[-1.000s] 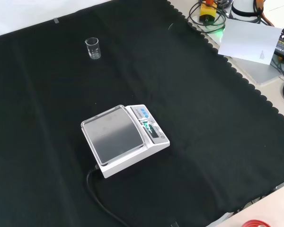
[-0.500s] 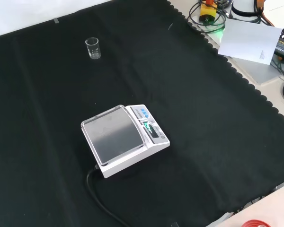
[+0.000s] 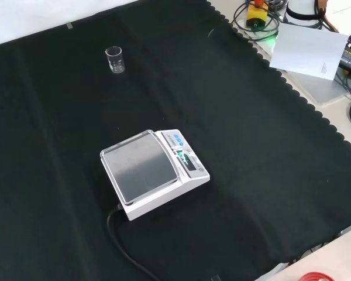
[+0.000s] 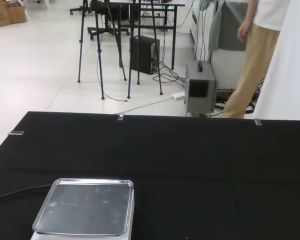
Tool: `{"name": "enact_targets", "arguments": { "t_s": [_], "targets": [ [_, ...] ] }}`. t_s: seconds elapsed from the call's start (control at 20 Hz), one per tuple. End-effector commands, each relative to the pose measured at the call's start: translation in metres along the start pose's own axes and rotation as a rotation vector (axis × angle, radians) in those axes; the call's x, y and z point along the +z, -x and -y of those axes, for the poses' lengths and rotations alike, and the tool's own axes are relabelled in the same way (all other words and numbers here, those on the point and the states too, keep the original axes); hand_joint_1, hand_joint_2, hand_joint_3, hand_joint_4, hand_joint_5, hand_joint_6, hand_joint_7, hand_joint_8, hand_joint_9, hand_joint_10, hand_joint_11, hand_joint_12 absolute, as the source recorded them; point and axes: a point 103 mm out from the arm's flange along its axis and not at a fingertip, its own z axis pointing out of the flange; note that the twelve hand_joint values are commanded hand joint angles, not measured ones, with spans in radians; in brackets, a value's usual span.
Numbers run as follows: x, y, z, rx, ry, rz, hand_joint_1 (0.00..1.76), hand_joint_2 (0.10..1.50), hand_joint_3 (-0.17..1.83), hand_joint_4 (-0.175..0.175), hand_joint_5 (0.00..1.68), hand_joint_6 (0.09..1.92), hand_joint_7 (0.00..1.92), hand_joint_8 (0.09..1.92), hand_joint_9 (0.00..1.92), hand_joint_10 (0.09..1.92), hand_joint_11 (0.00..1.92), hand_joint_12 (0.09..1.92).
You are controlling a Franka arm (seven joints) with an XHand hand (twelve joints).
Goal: Pick up the beaker.
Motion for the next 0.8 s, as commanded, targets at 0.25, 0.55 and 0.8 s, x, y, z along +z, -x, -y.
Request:
{"name": "enact_targets", "arguments": {
  "t_s": [0.25,0.55,0.8],
  "targets": [
    [0.097,0.030,-0.080,-0.023,-0.054,-0.013,0.76,1.14,-0.17,-0.099,0.30,0.51,0.21,0.87,0.32,0.93,0.00,1.44],
    [0.132,0.060,-0.099,-0.014,-0.135,0.007,0.77,1.14,-0.17,-0.101,0.30,0.62,0.23,0.88,0.33,0.94,0.00,1.46],
    [0.158,0.094,-0.109,-0.001,-0.144,-0.037,0.78,1.15,-0.17,-0.103,0.30,0.66,0.22,0.88,0.33,0.94,0.00,1.47]
  ]
}}
